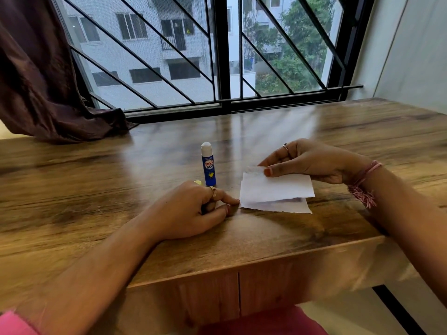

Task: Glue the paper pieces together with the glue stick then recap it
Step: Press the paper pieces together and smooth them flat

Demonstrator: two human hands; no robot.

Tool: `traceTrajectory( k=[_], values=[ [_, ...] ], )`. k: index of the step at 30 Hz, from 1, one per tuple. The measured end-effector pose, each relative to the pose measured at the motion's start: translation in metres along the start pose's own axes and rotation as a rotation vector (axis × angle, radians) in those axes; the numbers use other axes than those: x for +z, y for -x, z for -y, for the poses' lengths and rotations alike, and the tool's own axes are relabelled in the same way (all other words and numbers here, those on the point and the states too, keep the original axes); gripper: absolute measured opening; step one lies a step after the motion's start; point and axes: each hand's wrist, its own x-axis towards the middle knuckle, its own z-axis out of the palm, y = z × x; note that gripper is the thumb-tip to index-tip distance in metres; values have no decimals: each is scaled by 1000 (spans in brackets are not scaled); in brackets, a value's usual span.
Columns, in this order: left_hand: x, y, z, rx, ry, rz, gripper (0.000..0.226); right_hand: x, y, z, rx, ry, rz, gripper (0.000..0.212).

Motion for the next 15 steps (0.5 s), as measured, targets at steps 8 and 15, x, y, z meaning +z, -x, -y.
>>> traceTrajectory(
  k=[8,15],
  values=[
    [-1,-1,1,-24,9,11,23,1,-1,-2,-25,27,15,37],
    [-1,1,0,-14,15,5,25,1,-1,-2,-36,24,30,39]
  ],
)
